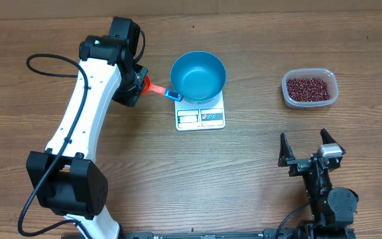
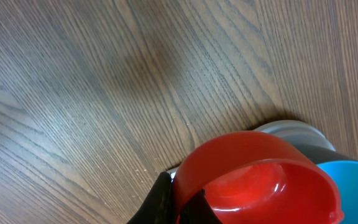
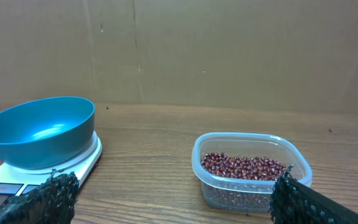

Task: Scoop item into bowl and weigh 150g on scale
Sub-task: 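Carry the red scoop right toward the teal bowl on the scale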

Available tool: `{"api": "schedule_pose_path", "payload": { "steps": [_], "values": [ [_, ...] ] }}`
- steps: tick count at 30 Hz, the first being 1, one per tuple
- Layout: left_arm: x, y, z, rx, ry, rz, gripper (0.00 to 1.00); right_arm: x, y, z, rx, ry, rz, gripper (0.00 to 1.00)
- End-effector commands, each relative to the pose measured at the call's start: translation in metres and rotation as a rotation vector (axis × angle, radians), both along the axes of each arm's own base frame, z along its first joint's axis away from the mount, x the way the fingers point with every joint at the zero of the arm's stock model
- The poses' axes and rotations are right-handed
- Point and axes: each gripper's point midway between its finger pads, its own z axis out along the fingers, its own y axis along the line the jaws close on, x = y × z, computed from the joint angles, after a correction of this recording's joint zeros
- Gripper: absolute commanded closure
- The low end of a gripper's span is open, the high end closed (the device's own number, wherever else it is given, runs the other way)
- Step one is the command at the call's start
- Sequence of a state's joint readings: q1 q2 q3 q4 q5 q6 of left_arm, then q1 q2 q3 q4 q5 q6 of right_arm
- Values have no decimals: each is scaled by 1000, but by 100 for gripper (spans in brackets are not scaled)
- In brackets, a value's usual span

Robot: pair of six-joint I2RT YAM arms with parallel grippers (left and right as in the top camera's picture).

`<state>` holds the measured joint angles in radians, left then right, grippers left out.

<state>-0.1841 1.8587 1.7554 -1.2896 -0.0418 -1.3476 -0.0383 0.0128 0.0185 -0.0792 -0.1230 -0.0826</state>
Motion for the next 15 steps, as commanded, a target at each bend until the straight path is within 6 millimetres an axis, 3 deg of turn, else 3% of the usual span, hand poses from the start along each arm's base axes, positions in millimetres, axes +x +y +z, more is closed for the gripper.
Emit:
{"api": "schedule_pose_path", "payload": {
  "steps": [1,15],
  "values": [
    [2,-8,14,-16,-42,46,96,0,0,-2,-1,-4,-3,0],
    [-10,-56,14,-103,-24,146,96,0,0,-2,-1,-5,-3,0]
  ]
}}
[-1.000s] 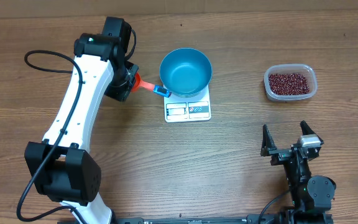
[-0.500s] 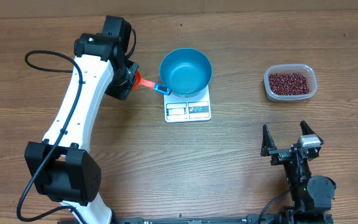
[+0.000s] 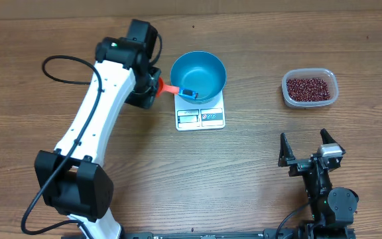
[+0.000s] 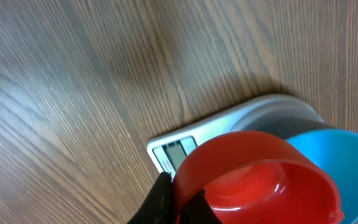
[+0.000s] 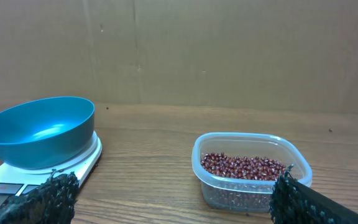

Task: Scoop item into bowl and weigh 150g on scale
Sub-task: 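Carry the red scoop right toward the teal bowl on the scale, then move the right gripper toward the scoop's blue handle over the scale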

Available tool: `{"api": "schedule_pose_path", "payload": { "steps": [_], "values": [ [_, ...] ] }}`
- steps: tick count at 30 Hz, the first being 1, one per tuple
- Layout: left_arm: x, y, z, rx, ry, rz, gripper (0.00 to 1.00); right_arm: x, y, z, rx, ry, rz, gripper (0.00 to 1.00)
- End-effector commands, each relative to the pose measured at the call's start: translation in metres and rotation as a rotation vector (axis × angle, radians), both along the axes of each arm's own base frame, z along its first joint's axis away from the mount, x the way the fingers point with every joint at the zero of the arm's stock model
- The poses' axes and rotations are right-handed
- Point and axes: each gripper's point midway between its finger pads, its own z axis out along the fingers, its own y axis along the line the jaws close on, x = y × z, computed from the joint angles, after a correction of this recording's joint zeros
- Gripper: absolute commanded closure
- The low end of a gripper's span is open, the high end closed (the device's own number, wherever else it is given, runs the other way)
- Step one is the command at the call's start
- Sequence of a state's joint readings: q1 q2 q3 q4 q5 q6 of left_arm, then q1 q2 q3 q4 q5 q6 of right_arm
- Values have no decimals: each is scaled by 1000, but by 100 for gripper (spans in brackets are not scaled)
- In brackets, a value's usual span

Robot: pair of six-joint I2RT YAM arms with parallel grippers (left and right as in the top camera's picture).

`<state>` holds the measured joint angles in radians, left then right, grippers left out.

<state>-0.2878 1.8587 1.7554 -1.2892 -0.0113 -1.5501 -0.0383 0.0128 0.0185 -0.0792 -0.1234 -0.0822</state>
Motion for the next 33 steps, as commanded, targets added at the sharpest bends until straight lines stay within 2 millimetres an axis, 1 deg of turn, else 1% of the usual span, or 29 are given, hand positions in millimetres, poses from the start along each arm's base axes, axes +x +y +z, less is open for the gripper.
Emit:
{"api": "schedule_pose_path", "payload": {
  "steps": [1,10,11,15,16,18,19,23,27,30,33],
  "values": [
    [-1,-13,14,-38,-34,60,96,0,0,-2,-1,-5,-3,0],
    [-5,-26,14,-48,-29,36,96,0,-1,-1,7,-8,-6,0],
    [-6,-28,14,-50,-27,33,96,0,-1,-1,57,-2,-7,0],
    [-9,-35,14,-65,-21,39,96,0,0,-1,378,33,-9,0],
    [-9,-36,14,-66,-21,41,96,0,3,0,423,37,10,0],
    [-9,-38,14,-67,-23,39,96,-1,9,5,426,25,50,0],
    [-9,-38,14,-68,-23,39,96,-2,12,11,424,9,68,0],
    [-9,-38,14,-68,-23,38,96,-6,13,28,423,-5,82,0],
    [-9,-38,14,-68,-22,38,96,-9,14,50,427,1,82,0],
    [-11,-43,14,-93,-12,33,96,-6,18,60,428,33,103,0],
    [-13,-48,14,-123,0,26,96,6,23,67,444,106,122,0]
  ]
}}
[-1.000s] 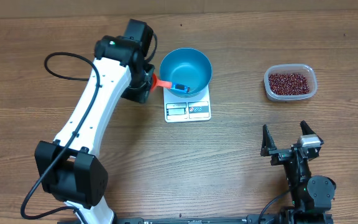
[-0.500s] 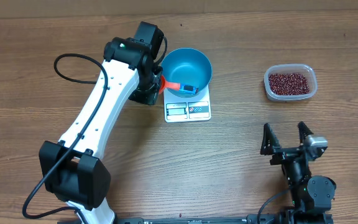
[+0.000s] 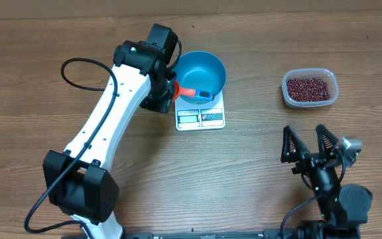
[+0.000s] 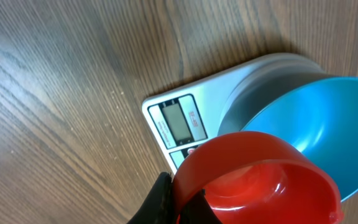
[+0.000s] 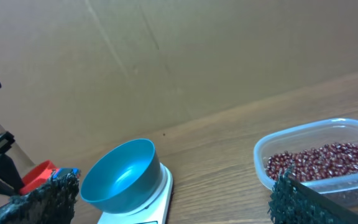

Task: Scoop item into bowl and weigh 150g on scale
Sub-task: 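Move the right gripper toward the scoop's blue handle over the scale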

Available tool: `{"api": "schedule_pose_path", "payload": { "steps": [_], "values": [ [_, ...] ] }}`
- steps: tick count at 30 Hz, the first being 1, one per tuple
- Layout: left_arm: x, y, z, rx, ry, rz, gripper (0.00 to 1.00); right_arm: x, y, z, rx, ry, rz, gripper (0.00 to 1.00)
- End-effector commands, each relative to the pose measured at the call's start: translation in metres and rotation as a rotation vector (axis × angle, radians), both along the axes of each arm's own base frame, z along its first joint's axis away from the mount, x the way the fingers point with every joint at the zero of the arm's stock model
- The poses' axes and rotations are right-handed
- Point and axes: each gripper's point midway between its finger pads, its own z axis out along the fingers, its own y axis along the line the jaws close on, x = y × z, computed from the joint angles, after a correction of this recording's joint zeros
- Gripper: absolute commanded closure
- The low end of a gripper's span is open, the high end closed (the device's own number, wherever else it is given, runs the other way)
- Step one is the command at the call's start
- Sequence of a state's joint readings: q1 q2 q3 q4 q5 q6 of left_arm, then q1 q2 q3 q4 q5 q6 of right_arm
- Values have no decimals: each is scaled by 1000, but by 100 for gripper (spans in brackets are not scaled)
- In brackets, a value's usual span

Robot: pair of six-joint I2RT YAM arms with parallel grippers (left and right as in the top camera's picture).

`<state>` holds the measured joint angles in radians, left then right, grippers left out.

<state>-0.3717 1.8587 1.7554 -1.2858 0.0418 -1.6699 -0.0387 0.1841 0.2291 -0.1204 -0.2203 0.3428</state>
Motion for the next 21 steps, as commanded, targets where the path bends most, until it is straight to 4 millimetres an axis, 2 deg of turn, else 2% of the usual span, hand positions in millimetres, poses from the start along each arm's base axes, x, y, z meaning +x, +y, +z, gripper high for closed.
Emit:
{"api": "schedule_pose_path", "payload": {
  "steps": [1,6,7,8,13,17,21],
  "values": [
    [-1,-9,14,-58,-20,1,96,12,10,14,33,60,59,0],
    [-6,-22,16,-122,6,-18,96,33,34,21,54,162,213,0],
    [-7,-24,16,-124,6,-22,96,37,42,24,61,175,262,0],
    [-8,-26,16,-123,6,-30,96,44,57,30,74,186,370,0],
    [-12,-37,16,-126,4,-58,96,42,94,47,72,102,662,0],
    [-16,-50,18,-156,4,-86,96,43,103,49,75,73,757,0],
    [-15,-60,20,-188,-7,-106,96,49,102,41,198,169,743,0]
  ]
}}
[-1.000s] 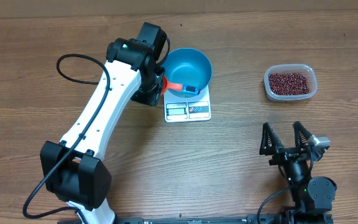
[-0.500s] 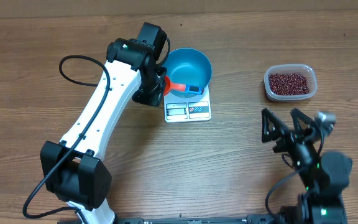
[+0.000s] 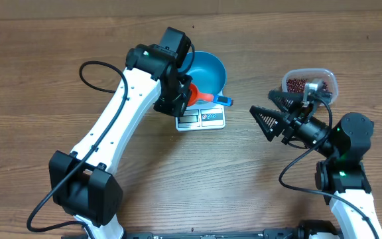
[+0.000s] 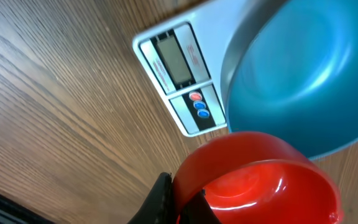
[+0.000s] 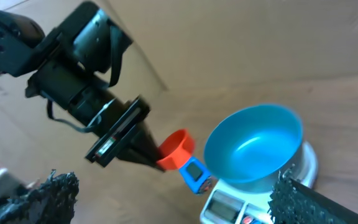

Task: Scoop item into bowl and weigh 150g on scale
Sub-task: 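Move the right gripper toward the scoop's blue handle over the scale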

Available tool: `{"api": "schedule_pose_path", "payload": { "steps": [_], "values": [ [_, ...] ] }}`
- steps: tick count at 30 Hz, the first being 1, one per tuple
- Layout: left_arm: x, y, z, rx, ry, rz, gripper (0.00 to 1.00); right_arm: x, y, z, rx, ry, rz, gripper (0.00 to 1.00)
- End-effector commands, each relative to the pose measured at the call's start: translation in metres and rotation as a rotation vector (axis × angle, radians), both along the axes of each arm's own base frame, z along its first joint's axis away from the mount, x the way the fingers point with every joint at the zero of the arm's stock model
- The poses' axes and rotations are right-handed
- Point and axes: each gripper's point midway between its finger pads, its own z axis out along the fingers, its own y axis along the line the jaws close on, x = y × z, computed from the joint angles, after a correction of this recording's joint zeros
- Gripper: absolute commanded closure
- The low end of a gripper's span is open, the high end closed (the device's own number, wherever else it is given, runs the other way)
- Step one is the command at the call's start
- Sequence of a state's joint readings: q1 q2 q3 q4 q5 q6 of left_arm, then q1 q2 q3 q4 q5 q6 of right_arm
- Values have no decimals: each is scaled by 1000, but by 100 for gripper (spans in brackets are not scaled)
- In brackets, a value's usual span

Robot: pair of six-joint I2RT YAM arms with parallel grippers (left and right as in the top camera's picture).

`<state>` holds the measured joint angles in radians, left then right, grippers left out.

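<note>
A blue bowl (image 3: 203,68) stands on the white scale (image 3: 201,117); both also show in the left wrist view, the bowl (image 4: 300,74) above the scale (image 4: 179,68). My left gripper (image 3: 186,94) is shut on an empty red scoop (image 3: 197,95), whose blue handle tip (image 3: 224,101) lies over the scale's right front. Its cup (image 4: 260,183) fills the bottom of the left wrist view. A clear tub of red beans (image 3: 308,81) sits at the right. In front of it my right gripper (image 3: 266,111) is raised and open, aimed left at the scoop (image 5: 176,148) and bowl (image 5: 253,143).
The left arm (image 3: 121,126) stretches diagonally from the front left to the bowl, with a black cable (image 3: 95,70) looping beside it. The right arm's body (image 3: 347,139) stands over the table's right side. Bare wood lies in front of the scale.
The left gripper has carried the scoop right, from over the bowl's left part to its front edge above the scale. The right arm has risen and swung left, now beside the bean tub.
The left gripper held the red scoop left of the bowl, then at its rim, then over it, and now past its front edge. The right arm stayed low at the front right, tilted up at the last earlier moment, and is now raised near the tub, still open.
</note>
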<state>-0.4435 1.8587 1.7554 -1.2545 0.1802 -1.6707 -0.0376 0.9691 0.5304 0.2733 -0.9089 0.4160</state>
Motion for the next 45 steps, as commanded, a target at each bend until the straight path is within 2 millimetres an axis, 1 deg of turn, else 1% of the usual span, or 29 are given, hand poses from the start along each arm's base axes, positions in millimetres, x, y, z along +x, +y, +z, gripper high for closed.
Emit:
{"api": "schedule_pose_path", "payload": {
  "steps": [1,4,6,10,16,18,20,24,28,32,36,38,43,45],
  "values": [
    [0,-12,16,-56,-28,-7,96,-3,6,5,103,120,47,0],
    [-4,-18,18,-94,-10,-18,96,6,2,-2,197,263,-3,0],
    [-7,-23,19,-121,3,-28,96,9,2,-7,232,323,-12,0],
    [-7,-32,20,-130,-14,-47,95,17,-4,-11,365,484,-82,0],
    [-4,-51,25,-161,-62,-83,96,15,-2,-11,347,470,-63,0],
    [-7,-62,27,-181,-62,-79,96,13,2,-13,321,454,-50,0],
    [-9,-67,27,-184,-62,-81,96,12,5,-16,306,457,-43,0],
    [-11,-81,31,-204,-89,-110,96,13,6,-19,306,468,-53,13],
    [-14,-91,32,-213,-102,-135,96,15,6,-26,305,493,-64,17],
    [-18,-104,35,-226,-123,-165,96,20,6,-38,304,537,-73,26],
    [-18,-109,34,-200,-157,-178,96,23,6,-49,303,575,-73,36],
    [-18,-109,33,-180,-171,-180,96,23,6,-50,303,576,-72,36],
    [-19,-110,33,-161,-183,-182,96,22,10,-41,304,536,-35,37],
    [-19,-110,33,-161,-183,-182,96,21,10,-41,304,537,-34,44]
  ]
}}
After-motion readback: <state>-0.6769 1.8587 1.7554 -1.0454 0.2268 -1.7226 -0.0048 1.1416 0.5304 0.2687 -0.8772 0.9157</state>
